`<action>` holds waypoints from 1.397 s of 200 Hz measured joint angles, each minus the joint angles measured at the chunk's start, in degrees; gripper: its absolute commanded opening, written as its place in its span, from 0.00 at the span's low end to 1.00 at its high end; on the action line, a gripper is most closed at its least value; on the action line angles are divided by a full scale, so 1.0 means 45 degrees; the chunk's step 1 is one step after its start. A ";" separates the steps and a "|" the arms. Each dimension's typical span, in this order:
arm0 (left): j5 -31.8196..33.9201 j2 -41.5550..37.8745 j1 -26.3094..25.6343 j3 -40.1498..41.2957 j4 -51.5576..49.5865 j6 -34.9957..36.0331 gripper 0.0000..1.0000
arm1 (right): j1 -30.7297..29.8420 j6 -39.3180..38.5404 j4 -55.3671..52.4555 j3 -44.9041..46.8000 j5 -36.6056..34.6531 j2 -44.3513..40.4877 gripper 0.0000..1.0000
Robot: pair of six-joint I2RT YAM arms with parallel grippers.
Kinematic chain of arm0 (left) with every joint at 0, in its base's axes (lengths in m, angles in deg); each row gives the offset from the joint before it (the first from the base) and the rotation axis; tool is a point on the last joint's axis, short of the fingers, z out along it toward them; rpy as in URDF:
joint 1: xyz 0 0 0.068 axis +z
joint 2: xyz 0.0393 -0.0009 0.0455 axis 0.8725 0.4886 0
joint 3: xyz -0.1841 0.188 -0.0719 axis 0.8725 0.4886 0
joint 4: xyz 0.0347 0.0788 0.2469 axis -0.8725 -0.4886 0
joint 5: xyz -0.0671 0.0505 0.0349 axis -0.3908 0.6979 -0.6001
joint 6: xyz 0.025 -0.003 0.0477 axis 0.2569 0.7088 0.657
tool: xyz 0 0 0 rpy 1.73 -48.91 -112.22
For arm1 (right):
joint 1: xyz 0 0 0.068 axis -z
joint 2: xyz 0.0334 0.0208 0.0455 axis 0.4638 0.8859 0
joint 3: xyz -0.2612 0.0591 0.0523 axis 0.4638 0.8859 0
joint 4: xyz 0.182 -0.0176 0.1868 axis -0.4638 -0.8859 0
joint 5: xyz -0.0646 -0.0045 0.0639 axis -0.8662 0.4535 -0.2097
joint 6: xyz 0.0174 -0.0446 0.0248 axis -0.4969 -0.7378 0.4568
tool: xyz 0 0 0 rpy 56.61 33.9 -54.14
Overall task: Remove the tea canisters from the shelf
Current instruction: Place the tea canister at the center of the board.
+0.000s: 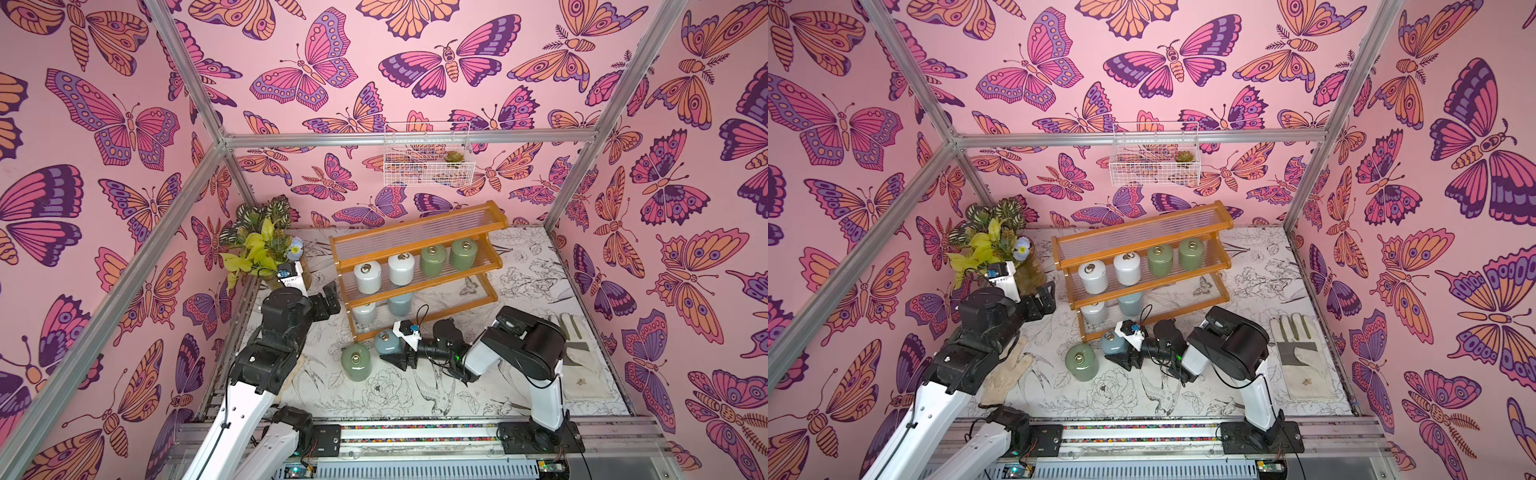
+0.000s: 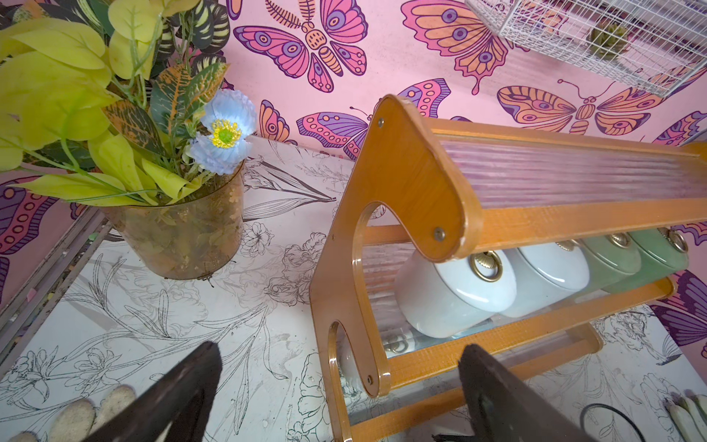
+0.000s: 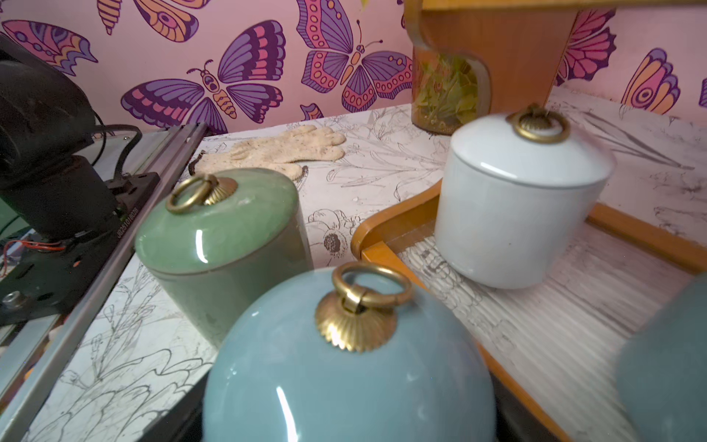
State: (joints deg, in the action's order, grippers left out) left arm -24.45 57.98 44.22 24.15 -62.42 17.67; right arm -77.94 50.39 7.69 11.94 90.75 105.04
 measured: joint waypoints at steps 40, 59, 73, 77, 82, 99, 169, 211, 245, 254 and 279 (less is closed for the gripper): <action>-0.0005 0.0058 0.0000 0.0000 0.0000 -0.0117 1.00 | 0.0000 0.0141 0.0243 -0.0253 0.0000 0.0301 0.55; 0.0000 0.0058 0.0000 0.0000 0.0000 -0.0141 1.00 | 0.0000 0.0185 0.0393 -0.0418 0.0063 0.0505 0.58; 0.0000 0.0058 0.0000 0.0000 0.0000 -0.0141 1.00 | 0.0000 0.0257 0.0510 -0.0549 0.0151 0.0656 0.61; 0.0000 0.0058 0.0000 0.0000 0.0000 -0.0141 1.00 | 0.0000 0.0282 0.0539 -0.0578 0.0180 0.0695 0.62; 0.0000 0.0058 0.0000 0.0000 0.0000 -0.0141 1.00 | 0.0000 0.0355 0.0568 -0.0607 0.0228 0.0738 0.64; 0.0000 0.0058 0.0000 0.0000 0.0000 -0.0141 1.00 | 0.0000 0.0515 0.0646 -0.0743 0.0345 0.0869 0.72; 0.0005 0.0034 0.0005 0.0000 0.0000 -0.0131 1.00 | 0.0000 0.0879 0.0894 -0.0874 0.0529 0.1035 0.99; 0.0044 0.0039 0.0005 0.0000 -0.0005 -0.0126 1.00 | -0.0010 0.0937 0.0933 -0.1103 0.0568 0.1035 0.99; 0.0044 0.0073 0.0005 0.0000 0.0000 -0.0078 1.00 | -0.0010 0.0831 0.0631 -0.1107 0.0563 0.0709 0.99; 0.0044 0.0097 0.0005 0.0000 0.0000 -0.0073 1.00 | -0.0005 0.0772 0.0466 -0.1098 0.0544 0.0403 0.99; -0.0015 0.0214 0.0005 0.0000 0.0019 -0.0068 1.00 | 0.0087 0.0709 0.0005 -0.1064 0.0374 -0.0971 0.99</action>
State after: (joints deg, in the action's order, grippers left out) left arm -24.52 58.94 44.24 24.15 -62.33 17.37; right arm -77.54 53.59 7.71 7.15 92.43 100.67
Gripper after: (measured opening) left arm 0.999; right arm 0.986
